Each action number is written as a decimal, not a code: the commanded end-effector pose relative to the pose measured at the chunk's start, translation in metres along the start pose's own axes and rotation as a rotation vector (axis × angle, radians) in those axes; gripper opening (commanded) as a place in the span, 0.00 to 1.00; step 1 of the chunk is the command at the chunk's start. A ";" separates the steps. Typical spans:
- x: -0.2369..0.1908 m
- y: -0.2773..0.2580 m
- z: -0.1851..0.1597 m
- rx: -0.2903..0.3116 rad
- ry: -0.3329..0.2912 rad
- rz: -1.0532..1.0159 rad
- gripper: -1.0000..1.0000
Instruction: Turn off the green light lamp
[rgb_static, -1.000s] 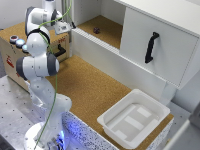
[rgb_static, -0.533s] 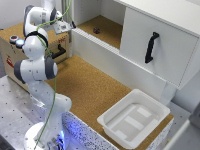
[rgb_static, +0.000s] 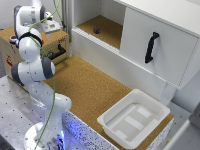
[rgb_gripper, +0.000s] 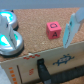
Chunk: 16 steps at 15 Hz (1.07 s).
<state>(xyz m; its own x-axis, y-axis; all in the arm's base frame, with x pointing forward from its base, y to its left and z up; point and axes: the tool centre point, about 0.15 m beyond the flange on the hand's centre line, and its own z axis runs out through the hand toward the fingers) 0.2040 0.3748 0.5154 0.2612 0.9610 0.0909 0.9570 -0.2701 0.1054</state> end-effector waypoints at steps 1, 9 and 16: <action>0.034 -0.045 -0.019 -0.004 -0.111 -0.085 1.00; 0.027 -0.088 -0.008 0.118 -0.014 -0.286 0.00; 0.053 -0.079 0.017 0.117 -0.025 -0.125 0.00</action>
<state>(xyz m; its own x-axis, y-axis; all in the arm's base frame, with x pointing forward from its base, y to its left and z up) 0.1320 0.4225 0.5111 0.0579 0.9958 0.0711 0.9969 -0.0615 0.0495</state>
